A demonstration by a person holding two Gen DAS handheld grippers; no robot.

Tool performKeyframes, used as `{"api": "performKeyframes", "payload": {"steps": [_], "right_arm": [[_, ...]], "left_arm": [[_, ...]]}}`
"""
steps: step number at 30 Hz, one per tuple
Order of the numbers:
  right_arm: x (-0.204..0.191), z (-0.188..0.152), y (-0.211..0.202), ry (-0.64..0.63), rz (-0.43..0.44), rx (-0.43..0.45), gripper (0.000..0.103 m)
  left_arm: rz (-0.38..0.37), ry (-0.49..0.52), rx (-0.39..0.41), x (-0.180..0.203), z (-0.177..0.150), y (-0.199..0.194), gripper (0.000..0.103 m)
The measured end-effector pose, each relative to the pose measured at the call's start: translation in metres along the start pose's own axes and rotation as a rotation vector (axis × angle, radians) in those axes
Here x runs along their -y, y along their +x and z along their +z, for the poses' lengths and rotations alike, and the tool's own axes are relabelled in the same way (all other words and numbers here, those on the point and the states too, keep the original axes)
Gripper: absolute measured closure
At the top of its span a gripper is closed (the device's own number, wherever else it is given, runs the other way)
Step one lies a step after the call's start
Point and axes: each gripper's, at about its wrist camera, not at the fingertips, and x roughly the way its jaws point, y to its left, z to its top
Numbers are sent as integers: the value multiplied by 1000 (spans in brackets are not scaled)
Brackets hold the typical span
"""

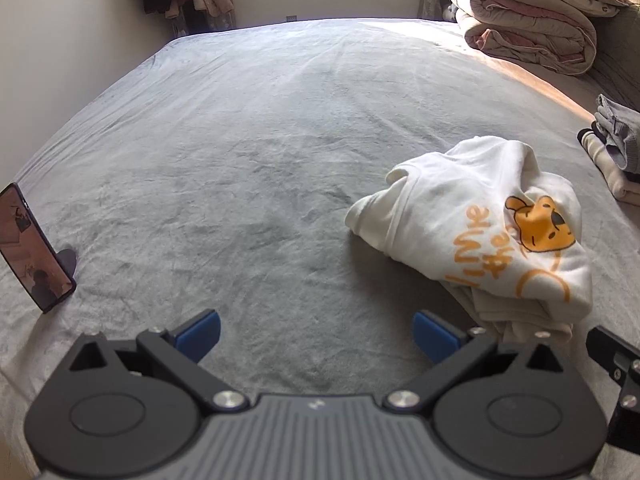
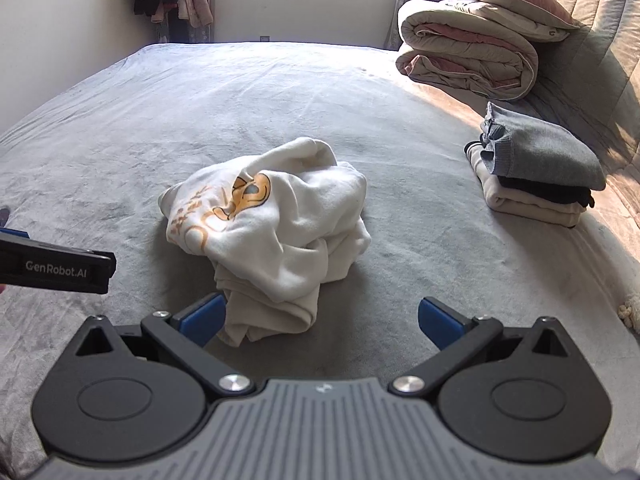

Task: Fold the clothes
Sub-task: 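Move both grippers to the white sweatshirt and close the right gripper on it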

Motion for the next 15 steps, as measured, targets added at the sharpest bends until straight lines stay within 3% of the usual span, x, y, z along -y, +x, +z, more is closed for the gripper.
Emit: {"api": "performKeyframes", "payload": {"steps": [6, 11, 15], "right_arm": [[3, 28, 21, -18, 106, 1, 0], [4, 29, 46, -4, 231, 7, 0], [10, 19, 74, 16, 296, -80, 0]], "left_arm": [[-48, -24, -11, -8, 3, 33, 0], [-111, -27, -47, -9, -5, 63, 0], [-105, 5, -41, -5, -21, 83, 0]]}}
